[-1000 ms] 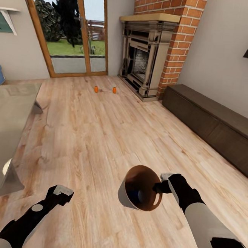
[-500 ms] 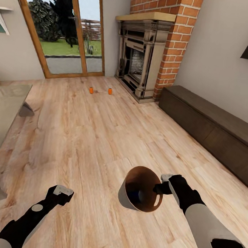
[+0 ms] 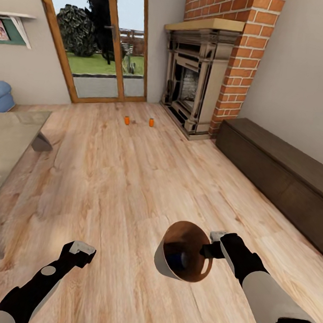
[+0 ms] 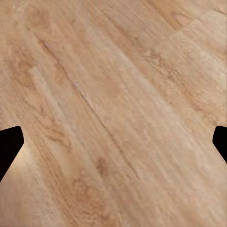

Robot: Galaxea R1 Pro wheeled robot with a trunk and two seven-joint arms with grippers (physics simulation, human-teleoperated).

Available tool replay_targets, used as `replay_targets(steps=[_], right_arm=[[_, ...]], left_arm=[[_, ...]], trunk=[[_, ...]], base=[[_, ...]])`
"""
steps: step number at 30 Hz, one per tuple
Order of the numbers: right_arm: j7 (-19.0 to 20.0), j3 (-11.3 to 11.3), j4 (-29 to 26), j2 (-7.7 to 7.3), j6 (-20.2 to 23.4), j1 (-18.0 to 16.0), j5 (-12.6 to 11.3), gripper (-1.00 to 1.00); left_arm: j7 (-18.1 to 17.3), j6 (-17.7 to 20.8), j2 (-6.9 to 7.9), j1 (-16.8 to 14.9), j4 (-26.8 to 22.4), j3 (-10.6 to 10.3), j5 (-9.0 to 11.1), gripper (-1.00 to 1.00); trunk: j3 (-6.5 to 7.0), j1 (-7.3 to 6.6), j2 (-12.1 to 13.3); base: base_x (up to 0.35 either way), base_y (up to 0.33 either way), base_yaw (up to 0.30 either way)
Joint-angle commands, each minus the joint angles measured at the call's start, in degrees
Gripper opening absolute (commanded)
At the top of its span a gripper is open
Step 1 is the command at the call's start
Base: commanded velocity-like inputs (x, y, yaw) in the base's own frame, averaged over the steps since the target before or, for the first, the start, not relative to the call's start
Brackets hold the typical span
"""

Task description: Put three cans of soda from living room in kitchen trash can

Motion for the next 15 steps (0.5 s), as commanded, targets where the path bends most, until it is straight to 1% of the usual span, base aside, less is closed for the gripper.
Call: replay_targets(steps=[1,6,9,10,11,13,14,15], right_arm=[[0.1,-0.1,0.0,-0.03,0.0,0.1,-1.3,-1.00],[0.3,-0.2,0.0,-0.40,-0.1,0.9,-1.2,-1.00],[0.4,-0.7,-0.1,-1.19,-0.3,1.9,-1.3,-1.00],[0.4,-0.8,-0.1,-1.84,-0.7,2.2,-1.3,-1.00],[0.4,-0.8,-0.1,-2.65,-1.8,2.6,-1.3,-1.00],[0.4,-0.9,-0.1,-3.41,-3.5,3.1,-1.3,-1.00],[0.4,-0.9,-0.1,-4.01,-5.5,4.1,-1.3,-1.00],[0.4,-1.0,-0.1,-4.55,-8.0,5.5,-1.3,-1.00]], left_arm=[[0.0,0.0,0.00,0.0,0.0,0.0,0.0,1.00],[-0.1,0.0,0.00,0.0,0.8,0.1,0.1,1.00],[-0.2,0.0,0.05,-0.1,1.9,0.2,0.3,1.00],[-0.3,0.0,0.08,-0.1,2.1,0.2,0.8,1.00],[-0.4,0.1,0.18,-0.1,2.2,0.2,2.0,1.00],[-0.5,0.2,0.32,-0.1,2.3,0.2,3.8,1.00],[-0.7,0.2,0.43,-0.1,2.3,0.2,6.0,1.00],[-1.0,0.3,0.52,-0.1,2.4,0.0,9.2,1.00]], trunk=[[0.04,0.00,0.0],[0.17,0.00,0.0],[0.23,0.00,0.0],[0.25,0.00,0.0],[0.26,0.00,0.0],[0.27,0.00,0.0],[0.28,0.00,0.0],[0.28,0.00,0.0]], base=[[0.242,-0.236,0.231],[0.248,-0.231,0.238],[0.255,-0.221,0.242],[0.257,-0.218,0.241],[0.258,-0.216,0.193],[0.259,-0.215,0.139],[0.268,-0.200,0.079],[0.281,-0.173,0.040]])
